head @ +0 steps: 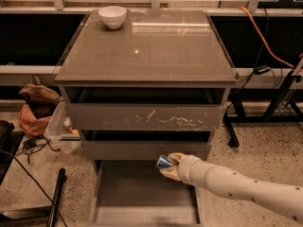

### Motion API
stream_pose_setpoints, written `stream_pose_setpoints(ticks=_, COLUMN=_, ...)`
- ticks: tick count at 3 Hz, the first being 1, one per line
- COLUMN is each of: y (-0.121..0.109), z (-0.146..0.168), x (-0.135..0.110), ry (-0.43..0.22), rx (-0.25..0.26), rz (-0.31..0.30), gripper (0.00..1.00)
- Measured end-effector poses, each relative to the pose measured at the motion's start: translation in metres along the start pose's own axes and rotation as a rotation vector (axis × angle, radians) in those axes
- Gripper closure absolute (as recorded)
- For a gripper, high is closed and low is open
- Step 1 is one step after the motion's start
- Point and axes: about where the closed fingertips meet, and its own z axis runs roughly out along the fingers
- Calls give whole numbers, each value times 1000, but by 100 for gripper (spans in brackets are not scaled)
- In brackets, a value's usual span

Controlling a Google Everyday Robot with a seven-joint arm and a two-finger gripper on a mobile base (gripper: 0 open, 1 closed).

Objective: Pick redbull can from bottom drawer and place on counter

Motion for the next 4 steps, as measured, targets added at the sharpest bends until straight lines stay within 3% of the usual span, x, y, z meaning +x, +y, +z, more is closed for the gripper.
stream_pose_setpoints(ticks=1, y=-41, z=-57, x=-72, ry=-92, rx=44, rz=-131, gripper=100)
stream_pose_setpoints(ticks=2, y=-76, z=-113, x=-125, ry=-177, rx=105, rz=-211, gripper=100)
stream_pose_setpoints(ticks=3, y=-97, z=-157, x=-167, ry=-299, rx=179, rz=-285, gripper=100)
stream_pose_setpoints(ticks=4, y=-87, z=-163, x=-213, ry=-371, rx=180, rz=-336, gripper=100)
